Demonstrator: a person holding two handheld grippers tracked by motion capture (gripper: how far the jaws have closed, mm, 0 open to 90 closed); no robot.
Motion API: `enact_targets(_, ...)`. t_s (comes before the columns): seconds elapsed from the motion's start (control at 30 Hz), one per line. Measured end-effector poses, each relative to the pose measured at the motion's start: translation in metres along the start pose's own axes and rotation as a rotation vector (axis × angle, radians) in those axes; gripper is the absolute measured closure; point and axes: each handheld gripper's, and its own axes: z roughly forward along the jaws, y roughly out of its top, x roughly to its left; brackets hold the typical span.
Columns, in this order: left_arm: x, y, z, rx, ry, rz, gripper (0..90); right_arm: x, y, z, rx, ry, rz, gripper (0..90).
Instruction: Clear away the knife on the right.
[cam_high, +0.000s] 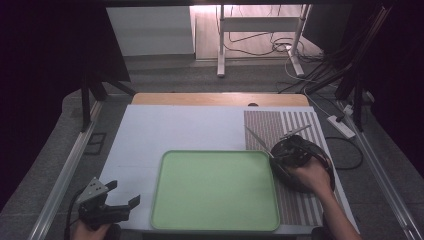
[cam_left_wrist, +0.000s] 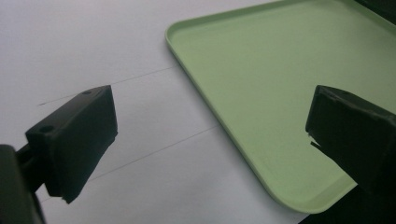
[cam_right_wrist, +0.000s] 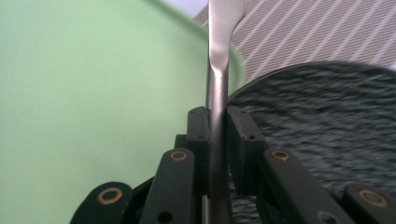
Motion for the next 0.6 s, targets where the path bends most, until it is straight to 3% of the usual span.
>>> enact_targets(0.6, 0.000, 0.000, 0.000, -0.001, -0.003, 0.001, 2.8, 0.077, -0.021, 0.009, 0.070, 0.073, -0.081, 80.2)
